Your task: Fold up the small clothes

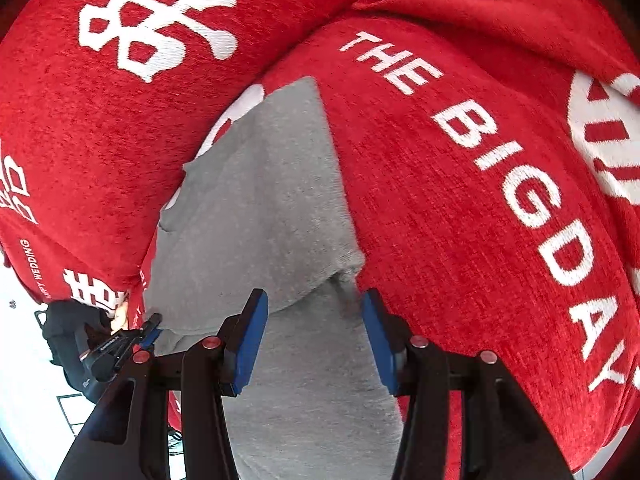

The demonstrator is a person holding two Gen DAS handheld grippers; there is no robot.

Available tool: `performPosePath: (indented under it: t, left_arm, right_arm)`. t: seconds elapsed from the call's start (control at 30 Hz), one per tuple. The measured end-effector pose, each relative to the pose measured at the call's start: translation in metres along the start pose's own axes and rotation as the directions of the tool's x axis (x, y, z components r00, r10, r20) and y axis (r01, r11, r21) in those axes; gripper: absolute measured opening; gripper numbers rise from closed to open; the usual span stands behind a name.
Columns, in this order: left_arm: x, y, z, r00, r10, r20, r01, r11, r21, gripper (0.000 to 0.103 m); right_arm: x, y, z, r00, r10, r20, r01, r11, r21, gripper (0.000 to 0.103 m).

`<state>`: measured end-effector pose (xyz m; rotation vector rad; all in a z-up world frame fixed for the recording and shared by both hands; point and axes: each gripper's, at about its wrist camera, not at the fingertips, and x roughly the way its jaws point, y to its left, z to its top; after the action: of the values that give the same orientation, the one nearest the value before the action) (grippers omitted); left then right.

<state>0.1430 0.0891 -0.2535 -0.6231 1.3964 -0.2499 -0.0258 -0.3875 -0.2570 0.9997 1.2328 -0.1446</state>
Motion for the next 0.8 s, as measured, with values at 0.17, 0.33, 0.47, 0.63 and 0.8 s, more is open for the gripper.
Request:
performPosePath:
  t: [0.17,0.33,0.47,0.63,0.8]
  left_arm:
    - [-0.024,-0.006,-0.010,0.997,0.017,0.069,-0.024,0.994,0.105,0.009]
    - [-0.008,0.011,-0.014,0.998,0.056,0.025,-0.059,0.993,0.103,0.009]
    - [-0.010,0.010,-0.016,0.998,0.061,0.035,-0.065,0.991,0.115,0.009]
    - [-0.014,0.000,-0.019,0.994,0.093,0.049,-0.100,0.980,0.174,0.009]
    - [-0.014,-0.006,-0.024,0.985,0.159,0.064,-0.169,0.958,0.230,0.011]
  right_arm:
    - [-0.002,-0.006,0.006,1.000,-0.012,0.006,0.012,1.000,-0.011,0.053]
    - [0.006,-0.014,0.019,1.000,-0.002,0.009,0.002,1.000,-0.003,0.053]
    - [0.014,-0.016,0.035,0.999,0.040,-0.017,-0.040,0.999,0.007,0.052]
    - [0.013,0.009,0.039,0.994,-0.095,-0.048,0.086,0.982,-0.168,0.012]
    - [0.013,0.000,0.038,0.988,-0.155,-0.015,0.151,0.975,-0.166,0.012]
